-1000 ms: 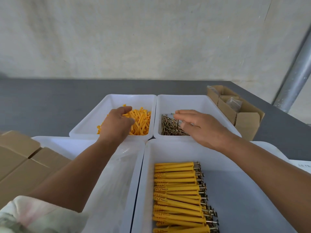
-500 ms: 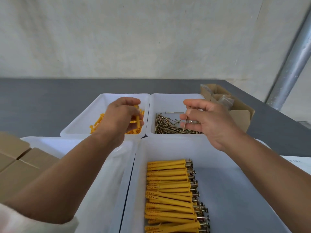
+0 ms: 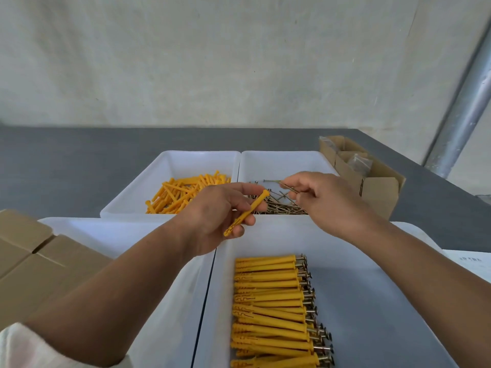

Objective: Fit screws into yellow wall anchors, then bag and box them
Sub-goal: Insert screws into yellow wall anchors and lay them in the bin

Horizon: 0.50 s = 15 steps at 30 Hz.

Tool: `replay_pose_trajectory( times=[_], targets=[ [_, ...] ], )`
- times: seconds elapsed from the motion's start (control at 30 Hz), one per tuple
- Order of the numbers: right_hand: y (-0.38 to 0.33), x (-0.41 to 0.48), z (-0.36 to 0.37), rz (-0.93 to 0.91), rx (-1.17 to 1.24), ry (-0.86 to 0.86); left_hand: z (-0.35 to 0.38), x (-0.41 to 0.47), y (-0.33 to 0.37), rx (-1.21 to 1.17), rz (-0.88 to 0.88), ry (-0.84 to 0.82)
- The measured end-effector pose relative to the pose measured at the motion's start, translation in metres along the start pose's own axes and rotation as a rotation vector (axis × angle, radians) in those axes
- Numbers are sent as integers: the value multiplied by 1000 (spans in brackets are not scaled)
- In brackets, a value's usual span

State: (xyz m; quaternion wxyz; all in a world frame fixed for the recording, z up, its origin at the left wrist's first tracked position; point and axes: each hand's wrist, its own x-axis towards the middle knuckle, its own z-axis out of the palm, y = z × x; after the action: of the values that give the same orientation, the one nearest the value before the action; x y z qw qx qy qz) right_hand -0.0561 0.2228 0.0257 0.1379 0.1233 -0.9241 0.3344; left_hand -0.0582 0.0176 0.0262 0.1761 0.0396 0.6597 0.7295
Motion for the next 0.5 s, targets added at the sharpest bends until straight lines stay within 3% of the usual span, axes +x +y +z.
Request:
replay_pose_trajectory(
  times=[0.1, 0.5],
  targets=[
    [-3, -4, -2, -128, -243, 11, 0, 0, 0, 24, 1, -7],
    [-1, -4, 0, -187, -337, -18, 1, 0, -1, 47, 3, -18]
  ],
)
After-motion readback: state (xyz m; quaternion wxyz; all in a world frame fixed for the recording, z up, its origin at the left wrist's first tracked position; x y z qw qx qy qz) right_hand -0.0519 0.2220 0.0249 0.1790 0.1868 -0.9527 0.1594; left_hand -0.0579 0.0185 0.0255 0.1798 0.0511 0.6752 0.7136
